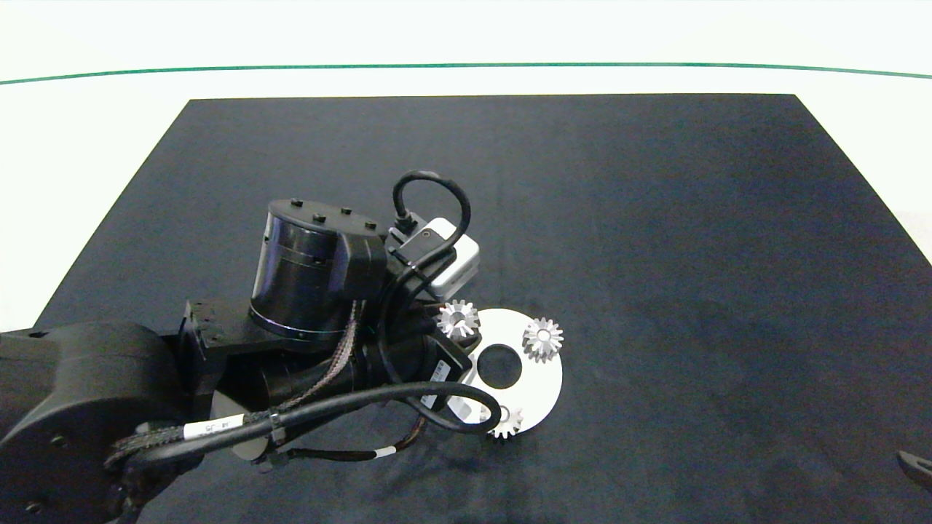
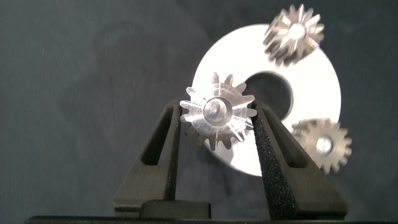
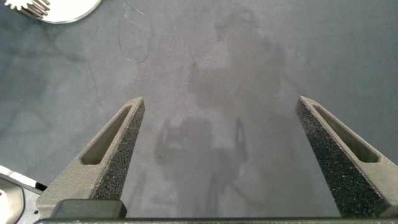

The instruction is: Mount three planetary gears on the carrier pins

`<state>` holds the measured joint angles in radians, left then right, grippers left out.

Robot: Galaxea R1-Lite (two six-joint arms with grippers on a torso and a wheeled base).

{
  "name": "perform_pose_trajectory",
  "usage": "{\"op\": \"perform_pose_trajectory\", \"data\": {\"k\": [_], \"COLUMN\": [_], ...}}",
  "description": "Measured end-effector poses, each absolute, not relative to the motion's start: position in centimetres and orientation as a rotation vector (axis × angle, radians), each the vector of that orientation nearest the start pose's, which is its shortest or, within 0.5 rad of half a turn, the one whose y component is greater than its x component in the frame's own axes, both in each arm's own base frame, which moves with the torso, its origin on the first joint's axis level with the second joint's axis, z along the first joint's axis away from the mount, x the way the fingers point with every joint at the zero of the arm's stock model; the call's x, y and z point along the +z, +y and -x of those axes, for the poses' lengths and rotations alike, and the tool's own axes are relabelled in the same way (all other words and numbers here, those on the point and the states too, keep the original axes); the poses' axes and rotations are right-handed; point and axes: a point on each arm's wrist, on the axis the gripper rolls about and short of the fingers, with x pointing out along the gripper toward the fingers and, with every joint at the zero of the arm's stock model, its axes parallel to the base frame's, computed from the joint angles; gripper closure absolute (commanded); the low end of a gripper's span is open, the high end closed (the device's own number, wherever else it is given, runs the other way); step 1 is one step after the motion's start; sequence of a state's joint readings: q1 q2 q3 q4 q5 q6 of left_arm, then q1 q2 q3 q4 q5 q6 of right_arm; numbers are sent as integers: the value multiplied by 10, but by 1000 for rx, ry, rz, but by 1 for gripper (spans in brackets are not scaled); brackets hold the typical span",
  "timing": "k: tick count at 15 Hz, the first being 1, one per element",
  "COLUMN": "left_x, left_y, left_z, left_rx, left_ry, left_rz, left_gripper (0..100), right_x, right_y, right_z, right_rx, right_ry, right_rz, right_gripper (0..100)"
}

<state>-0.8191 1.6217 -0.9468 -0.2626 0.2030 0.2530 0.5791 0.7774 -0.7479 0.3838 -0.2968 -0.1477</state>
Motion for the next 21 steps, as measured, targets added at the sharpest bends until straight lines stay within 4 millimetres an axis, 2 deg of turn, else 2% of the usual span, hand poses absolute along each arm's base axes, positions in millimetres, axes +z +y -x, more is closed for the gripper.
{"op": "perform_pose_trajectory", "data": {"k": [6, 21], "left_x": [200, 197], "left_y": [-218, -212], "left_z": [-209, -219], "left_rx": [-658, -622], "left_ry": [311, 324], "left_rz": [-461, -467], "left_gripper": [100, 100], "right_x": [241, 242], "right_y": [24, 21], "right_z": [-49, -44], "right_rx": [306, 305], "right_ry": [349, 326], "right_rz": [321, 317], "right_gripper": [0, 0]}}
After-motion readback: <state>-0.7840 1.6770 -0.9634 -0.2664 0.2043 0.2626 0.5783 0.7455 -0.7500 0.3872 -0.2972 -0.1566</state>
